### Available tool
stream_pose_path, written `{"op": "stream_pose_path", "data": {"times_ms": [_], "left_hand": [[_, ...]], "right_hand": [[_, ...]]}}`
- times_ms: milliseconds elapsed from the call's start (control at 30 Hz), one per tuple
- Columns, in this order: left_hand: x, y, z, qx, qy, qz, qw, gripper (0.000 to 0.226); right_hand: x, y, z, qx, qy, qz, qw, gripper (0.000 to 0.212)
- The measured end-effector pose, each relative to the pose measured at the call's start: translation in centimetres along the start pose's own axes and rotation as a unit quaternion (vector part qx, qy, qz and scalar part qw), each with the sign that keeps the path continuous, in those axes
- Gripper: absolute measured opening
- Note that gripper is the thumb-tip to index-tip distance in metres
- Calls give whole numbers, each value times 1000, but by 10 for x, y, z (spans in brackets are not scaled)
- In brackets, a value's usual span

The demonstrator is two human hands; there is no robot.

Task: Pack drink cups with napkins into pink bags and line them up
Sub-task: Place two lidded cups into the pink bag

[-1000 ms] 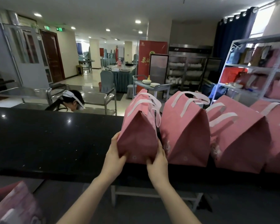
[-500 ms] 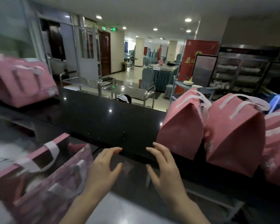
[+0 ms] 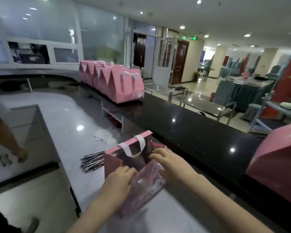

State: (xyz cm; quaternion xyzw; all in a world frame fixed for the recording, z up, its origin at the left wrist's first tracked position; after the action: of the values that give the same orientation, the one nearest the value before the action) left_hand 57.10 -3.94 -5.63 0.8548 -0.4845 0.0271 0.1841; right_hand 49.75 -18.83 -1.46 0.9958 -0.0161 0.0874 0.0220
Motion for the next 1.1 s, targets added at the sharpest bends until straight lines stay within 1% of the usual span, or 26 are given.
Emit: {"op": "stream_pose_path", "data": {"times_ms": [100, 233, 300, 400, 500, 567, 600, 667, 867, 1000, 1100], "left_hand": [[-15, -12, -3, -41, 10, 42, 998, 28], [-24, -26, -9, -89, 28, 92, 991, 25], [-23, -29, -11, -98, 33, 113, 988, 25], [-21, -26, -11, -116, 44, 156, 980, 30], [-18, -15, -9, -144, 41, 194, 969, 27], [-19, -1, -11, -160, 51, 226, 960, 12], [-21, 9, -12, -164, 54, 243, 955, 6], [-24, 34, -12, -168, 53, 269, 947, 11], [-59, 146, 2, -189, 25, 343, 920, 20], [-102, 235, 20, -222, -8, 395, 891, 24], [-145, 303, 36, -236, -25, 429, 871, 29]], "right_hand": [[15, -7, 8, -65, -36, -45, 996, 51], [21, -15, 11, -87, -37, -84, 992, 35], [17, -15, 12, -77, -76, -61, 992, 31], [0, -11, 14, -58, -132, -14, 989, 28], [-31, -7, 11, -25, -136, 24, 990, 25], [-60, -7, 6, 5, -120, 43, 992, 23], [-77, -7, 3, 16, -111, 51, 992, 20], [-117, -4, -2, 13, -107, 80, 991, 19], [-268, -6, -27, -40, -108, 226, 967, 21], [-384, -22, -50, -62, -112, 307, 943, 23], [-475, -39, -64, -81, -109, 373, 918, 20]]}}
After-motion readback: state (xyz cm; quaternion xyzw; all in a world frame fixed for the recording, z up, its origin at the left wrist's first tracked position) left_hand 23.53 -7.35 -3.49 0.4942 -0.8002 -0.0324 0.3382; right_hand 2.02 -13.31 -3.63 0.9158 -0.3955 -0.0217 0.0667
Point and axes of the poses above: each hand's wrist, its own x-axis towards the middle knuckle, its own z-axis out of the palm, y = z × x, the point moved 6 cm from there along x, towards the middle knuckle, and after that the axes turned 3 degrees about -y, right-handed, at the moved point
